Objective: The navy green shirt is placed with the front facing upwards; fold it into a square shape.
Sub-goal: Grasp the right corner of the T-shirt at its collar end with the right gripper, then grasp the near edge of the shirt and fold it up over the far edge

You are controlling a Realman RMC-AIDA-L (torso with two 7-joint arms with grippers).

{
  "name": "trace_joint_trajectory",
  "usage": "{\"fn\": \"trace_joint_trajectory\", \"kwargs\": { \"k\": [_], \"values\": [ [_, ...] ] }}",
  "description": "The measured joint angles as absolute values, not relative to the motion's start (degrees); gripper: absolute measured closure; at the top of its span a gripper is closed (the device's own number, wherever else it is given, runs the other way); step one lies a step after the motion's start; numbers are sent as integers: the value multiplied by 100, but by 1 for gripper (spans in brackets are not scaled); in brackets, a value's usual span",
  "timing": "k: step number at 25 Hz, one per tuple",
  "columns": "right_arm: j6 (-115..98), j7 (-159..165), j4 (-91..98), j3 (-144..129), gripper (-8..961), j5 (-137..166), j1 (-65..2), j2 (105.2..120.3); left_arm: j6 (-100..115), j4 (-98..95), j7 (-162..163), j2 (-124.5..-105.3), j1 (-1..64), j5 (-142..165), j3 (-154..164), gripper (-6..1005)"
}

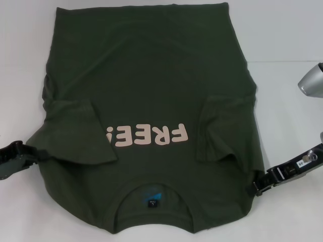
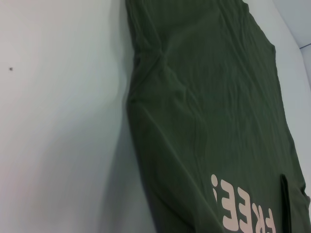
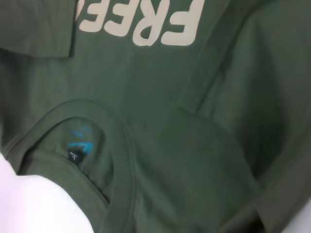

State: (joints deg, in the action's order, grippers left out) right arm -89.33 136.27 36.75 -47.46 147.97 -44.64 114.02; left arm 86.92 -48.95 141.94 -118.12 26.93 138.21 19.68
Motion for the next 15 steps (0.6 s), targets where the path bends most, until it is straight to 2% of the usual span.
{"fn": "trace_joint_trajectory", "kwargs": {
  "k": [2, 10, 15],
  "values": [
    [-8946, 13623, 3683, -4746, 327, 14798, -4465, 11405, 8692, -4897, 14194, -11813, 2688, 13816, 1969, 953],
    [-8957, 13638, 3696, -4741, 776, 14787, -4443, 11408, 8697, -4895, 14183, -11812, 2689, 13810, 1968, 954],
    [-8957, 13623, 3700, -4698, 831, 14769, -4391, 11391, 8717, -4894, 14154, -11812, 2690, 13807, 1968, 954]
  ]
}}
